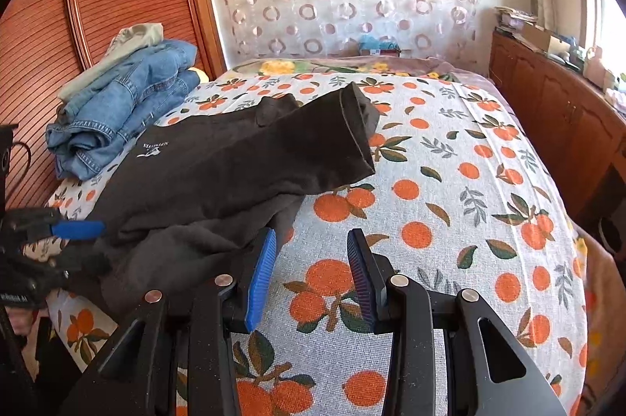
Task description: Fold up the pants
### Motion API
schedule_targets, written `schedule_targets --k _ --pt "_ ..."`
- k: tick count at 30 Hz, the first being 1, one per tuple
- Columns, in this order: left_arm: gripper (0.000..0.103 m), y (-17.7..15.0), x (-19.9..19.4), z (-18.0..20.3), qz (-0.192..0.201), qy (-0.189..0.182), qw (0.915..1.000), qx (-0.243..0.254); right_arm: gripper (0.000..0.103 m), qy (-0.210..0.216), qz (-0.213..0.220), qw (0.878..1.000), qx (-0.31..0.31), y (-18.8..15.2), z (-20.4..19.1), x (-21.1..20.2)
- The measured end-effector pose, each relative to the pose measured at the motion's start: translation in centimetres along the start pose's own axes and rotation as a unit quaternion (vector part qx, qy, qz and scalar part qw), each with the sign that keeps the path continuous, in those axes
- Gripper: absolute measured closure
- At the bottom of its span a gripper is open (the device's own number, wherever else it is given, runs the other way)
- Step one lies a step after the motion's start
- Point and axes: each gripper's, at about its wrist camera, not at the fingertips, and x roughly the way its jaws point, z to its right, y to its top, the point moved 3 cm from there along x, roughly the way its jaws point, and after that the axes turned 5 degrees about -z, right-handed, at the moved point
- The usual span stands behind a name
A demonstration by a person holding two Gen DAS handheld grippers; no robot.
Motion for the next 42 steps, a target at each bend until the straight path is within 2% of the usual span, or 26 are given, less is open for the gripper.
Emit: schedule_targets --k 5,13,20,27,33,42 --pt "0.073 -0.7 0.3 0.8 -0.001 -0.008 1.0 0.004 0.064 0.001 0.001 1.0 0.004 0.1 0.8 0.5" --pt "0.084 -1.0 -0.5 0.9 0.012 -0.028 0.9995 -0.009 0.064 0.003 -0.006 1.0 0.01 0.3 1.3 0.9" --pt "0.093 -1.0 -1.6 1.7 0.035 -0.039 0.9986 0.004 0.064 0.001 -0.008 1.0 0.013 0.4 1.5 1.0" --pt "0.094 -0.8 -1.6 1.1 0.037 -0.036 0.9986 -0.009 0.064 0.0 -0.023 0.999 0.022 0.8 2.1 1.3" --pt "0.094 -1.2 -1.1 0.3 0.032 -0.037 0.9986 -0.018 0.064 -0.021 -0.021 1.0 0.003 3.1 3.3 1.0" --pt "0.094 -1.5 -0.3 -0.1 0.023 -0.035 0.9989 -0.02 0.064 0.037 -0.064 0.997 -0.001 6.5 5.4 4.5"
